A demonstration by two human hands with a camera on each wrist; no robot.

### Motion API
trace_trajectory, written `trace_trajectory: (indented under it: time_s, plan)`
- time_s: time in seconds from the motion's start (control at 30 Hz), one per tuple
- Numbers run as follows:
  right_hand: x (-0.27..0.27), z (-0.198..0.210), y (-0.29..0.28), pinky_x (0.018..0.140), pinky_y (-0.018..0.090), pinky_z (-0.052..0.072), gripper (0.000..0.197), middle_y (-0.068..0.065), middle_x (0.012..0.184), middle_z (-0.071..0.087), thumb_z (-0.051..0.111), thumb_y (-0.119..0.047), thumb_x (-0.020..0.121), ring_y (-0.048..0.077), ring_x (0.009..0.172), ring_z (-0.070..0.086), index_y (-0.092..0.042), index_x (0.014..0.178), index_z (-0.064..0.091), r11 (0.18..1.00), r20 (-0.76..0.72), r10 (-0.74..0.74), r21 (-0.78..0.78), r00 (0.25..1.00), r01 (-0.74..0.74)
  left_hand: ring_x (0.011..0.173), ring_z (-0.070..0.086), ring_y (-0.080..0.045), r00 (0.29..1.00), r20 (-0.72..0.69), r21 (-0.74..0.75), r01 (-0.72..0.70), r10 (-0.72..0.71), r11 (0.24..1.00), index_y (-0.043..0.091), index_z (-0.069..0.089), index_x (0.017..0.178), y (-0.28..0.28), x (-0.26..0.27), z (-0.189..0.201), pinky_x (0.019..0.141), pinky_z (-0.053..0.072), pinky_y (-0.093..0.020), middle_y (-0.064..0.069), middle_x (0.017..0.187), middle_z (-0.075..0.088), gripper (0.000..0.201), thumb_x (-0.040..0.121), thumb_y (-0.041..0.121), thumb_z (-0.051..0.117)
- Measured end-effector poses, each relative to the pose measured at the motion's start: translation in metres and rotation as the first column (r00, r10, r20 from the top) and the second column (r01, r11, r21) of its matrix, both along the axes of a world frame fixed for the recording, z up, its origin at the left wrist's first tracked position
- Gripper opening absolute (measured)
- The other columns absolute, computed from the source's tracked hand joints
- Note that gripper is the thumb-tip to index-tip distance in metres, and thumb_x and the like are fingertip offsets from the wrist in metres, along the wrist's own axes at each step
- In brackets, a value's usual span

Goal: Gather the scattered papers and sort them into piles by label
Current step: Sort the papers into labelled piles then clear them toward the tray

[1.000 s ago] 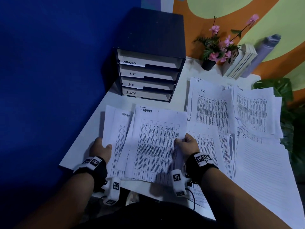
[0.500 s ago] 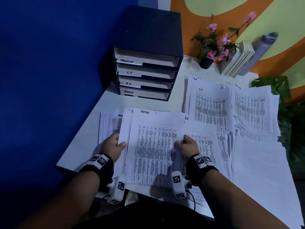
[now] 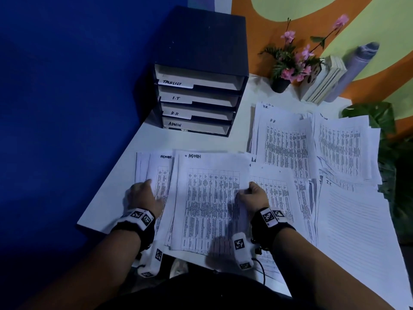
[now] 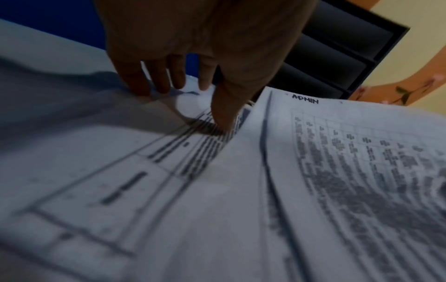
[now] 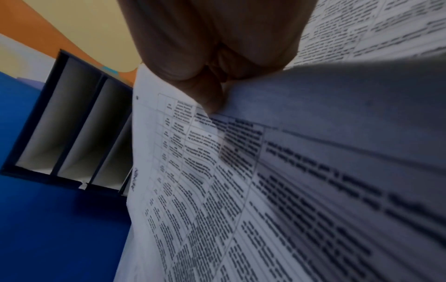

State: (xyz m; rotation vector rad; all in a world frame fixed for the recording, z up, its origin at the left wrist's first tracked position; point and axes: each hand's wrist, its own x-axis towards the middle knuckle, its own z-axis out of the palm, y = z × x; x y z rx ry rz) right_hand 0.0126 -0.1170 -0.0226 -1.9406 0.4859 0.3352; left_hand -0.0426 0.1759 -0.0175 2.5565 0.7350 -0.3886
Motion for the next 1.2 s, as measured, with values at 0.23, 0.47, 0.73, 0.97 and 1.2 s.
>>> trace_trajectory:
  time_s: [0.23, 0.47, 0.73, 0.97, 1.2]
  plan:
    - [-0.004, -0.003, -0.014, 0.063, 0.043, 0.055, 0.016, 0.019, 0.076, 0.064, 0.051, -0.002, 0.083, 0.03, 0.069, 0.064, -0.016, 0.084, 0.059, 0.999, -0.009, 0.043, -0.031, 0.999, -0.043, 0.119, 0.053, -0.032, 0.989, -0.134, -0.001, -0.065, 0.065, 0.998, 0.006, 0.04, 0.135, 0.01, 0.001, -0.005, 0.098, 0.047, -0.038, -0.015, 0.132, 0.053, 0.08, 0.074, 0.043, 0.076]
    - [-0.004, 0.006, -0.004, 0.064, 0.043, 0.05, 0.035, 0.008, 0.057, 0.053, 0.054, 0.01, 0.085, 0.022, 0.054, 0.052, -0.016, 0.063, 0.056, 0.959, -0.137, -0.027, 0.276, 0.99, 0.064, 0.093, 0.059, -0.029, 0.961, 0.128, -0.267, -0.204, 0.244, 0.942, 0.007, 0.058, 0.104, 0.007, -0.007, 0.004, 0.08, 0.042, -0.03, -0.015, 0.108, 0.064, 0.018, 0.094, 0.022, 0.054]
    - [-0.003, 0.011, 0.013, 0.06, 0.034, 0.047, 0.026, 0.006, 0.069, 0.055, 0.057, 0.008, 0.084, 0.02, 0.059, 0.051, -0.018, 0.08, 0.054, 0.953, -0.074, -0.035, 0.297, 0.997, 0.056, 0.081, 0.064, -0.022, 0.897, 0.238, -0.523, -0.205, 0.373, 0.827, 0.012, 0.068, 0.096, -0.001, -0.009, 0.018, 0.073, 0.049, -0.028, -0.004, 0.087, 0.069, 0.016, 0.086, 0.025, 0.069]
    - [-0.004, 0.014, 0.005, 0.064, 0.038, 0.047, 0.025, 0.011, 0.073, 0.054, 0.051, 0.006, 0.085, 0.022, 0.062, 0.05, -0.016, 0.088, 0.061, 0.967, -0.026, -0.058, 0.247, 0.998, 0.063, 0.072, 0.055, -0.027, 0.913, 0.207, -0.44, -0.234, 0.351, 0.867, 0.005, 0.064, 0.096, 0.006, -0.007, 0.018, 0.067, 0.039, -0.029, -0.013, 0.081, 0.063, 0.027, 0.096, 0.027, 0.049]
    - [-0.005, 0.01, 0.01, 0.059, 0.034, 0.041, 0.011, 0.008, 0.064, 0.047, 0.054, -0.002, 0.078, 0.019, 0.06, 0.044, -0.012, 0.076, 0.058, 0.976, -0.051, -0.064, 0.206, 0.997, 0.074, 0.076, 0.059, -0.027, 0.915, 0.236, -0.489, -0.178, 0.326, 0.854, 0.006, 0.068, 0.094, -0.002, -0.005, 0.018, 0.073, 0.048, -0.032, -0.009, 0.083, 0.067, 0.023, 0.092, 0.025, 0.055]
